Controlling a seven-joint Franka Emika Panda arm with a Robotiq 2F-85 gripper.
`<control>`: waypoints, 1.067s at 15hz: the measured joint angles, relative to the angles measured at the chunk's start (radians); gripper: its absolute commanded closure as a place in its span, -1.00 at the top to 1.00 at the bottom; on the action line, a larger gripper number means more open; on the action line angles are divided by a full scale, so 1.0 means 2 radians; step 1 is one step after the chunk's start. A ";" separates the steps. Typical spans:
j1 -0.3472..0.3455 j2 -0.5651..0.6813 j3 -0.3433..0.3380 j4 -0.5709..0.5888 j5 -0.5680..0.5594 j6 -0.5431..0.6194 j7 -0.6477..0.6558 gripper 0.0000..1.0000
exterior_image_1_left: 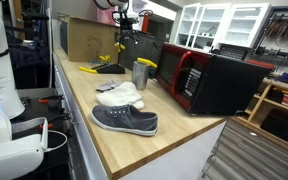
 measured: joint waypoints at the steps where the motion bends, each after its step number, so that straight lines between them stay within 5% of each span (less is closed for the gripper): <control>1: -0.001 0.000 0.000 -0.002 0.000 -0.003 0.026 1.00; 9: -0.016 0.000 -0.011 -0.010 0.023 -0.021 0.198 1.00; 16: -0.035 -0.004 -0.026 -0.010 0.027 -0.020 0.217 1.00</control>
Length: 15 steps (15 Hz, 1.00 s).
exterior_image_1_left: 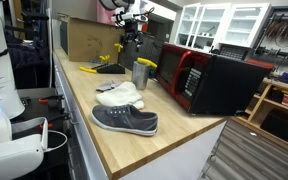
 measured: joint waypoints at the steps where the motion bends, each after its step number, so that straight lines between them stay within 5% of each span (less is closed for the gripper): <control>1: -0.003 0.000 -0.003 0.000 0.004 0.000 0.000 1.00; 15: -0.030 0.000 -0.028 0.002 0.036 0.000 0.037 1.00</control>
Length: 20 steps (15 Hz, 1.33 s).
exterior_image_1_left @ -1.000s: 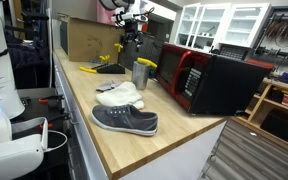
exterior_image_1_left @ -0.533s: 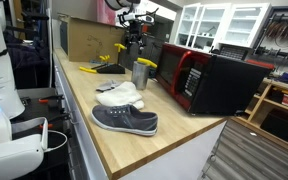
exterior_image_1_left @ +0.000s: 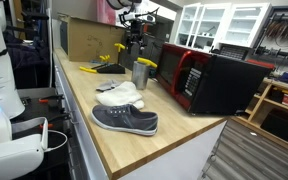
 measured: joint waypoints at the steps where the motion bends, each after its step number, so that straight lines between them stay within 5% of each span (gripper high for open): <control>1: 0.003 0.002 0.002 0.000 -0.012 0.000 0.003 1.00; 9: 0.000 0.052 -0.012 0.038 -0.028 -0.001 0.107 1.00; 20: -0.023 0.099 -0.031 0.105 0.083 -0.001 0.143 1.00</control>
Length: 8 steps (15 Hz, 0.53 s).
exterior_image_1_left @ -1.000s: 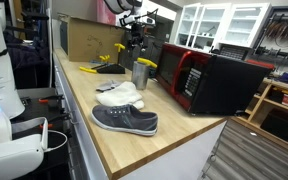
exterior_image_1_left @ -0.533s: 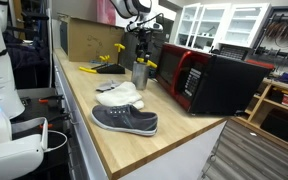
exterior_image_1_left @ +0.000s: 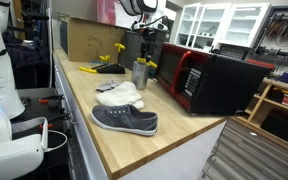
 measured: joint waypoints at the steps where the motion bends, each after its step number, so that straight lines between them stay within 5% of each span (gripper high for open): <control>1: -0.001 0.001 0.000 0.004 0.006 0.000 0.000 1.00; 8: -0.006 0.012 -0.001 0.011 0.032 0.001 0.000 1.00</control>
